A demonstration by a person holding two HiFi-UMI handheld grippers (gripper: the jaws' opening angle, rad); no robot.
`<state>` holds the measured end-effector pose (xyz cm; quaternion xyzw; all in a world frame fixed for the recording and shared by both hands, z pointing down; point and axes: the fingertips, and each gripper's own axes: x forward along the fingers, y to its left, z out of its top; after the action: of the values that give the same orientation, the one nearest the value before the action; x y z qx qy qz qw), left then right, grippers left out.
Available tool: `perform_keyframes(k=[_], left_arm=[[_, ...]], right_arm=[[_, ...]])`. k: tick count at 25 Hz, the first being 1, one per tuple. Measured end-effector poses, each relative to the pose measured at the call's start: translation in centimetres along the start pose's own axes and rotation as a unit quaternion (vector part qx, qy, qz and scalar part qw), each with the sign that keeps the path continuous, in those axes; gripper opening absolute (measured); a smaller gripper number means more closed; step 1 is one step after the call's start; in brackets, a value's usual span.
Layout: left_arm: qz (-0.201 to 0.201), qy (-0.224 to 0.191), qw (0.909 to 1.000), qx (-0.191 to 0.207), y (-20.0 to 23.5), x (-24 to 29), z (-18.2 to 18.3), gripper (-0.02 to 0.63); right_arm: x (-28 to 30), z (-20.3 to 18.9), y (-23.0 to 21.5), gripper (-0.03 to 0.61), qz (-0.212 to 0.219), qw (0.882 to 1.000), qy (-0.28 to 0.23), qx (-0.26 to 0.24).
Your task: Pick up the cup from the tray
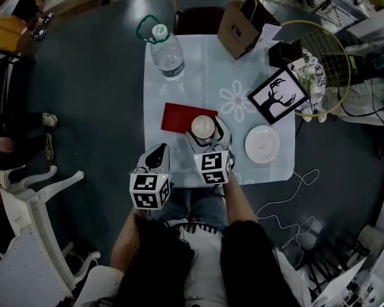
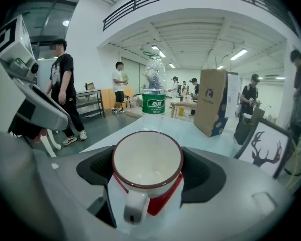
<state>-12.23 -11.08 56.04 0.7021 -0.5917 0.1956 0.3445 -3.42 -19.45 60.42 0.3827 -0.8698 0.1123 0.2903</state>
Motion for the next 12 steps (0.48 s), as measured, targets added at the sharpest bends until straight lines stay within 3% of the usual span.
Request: perform_keyframes(k=[12], left_arm=[[-0.05, 0.011, 0.9978, 0.042, -4.0, 1.3, 0.1, 0.0]], right_arm=[[-4.7, -2.6, -6.6, 0.417, -0.091, 0.995, 0.001, 0.049]])
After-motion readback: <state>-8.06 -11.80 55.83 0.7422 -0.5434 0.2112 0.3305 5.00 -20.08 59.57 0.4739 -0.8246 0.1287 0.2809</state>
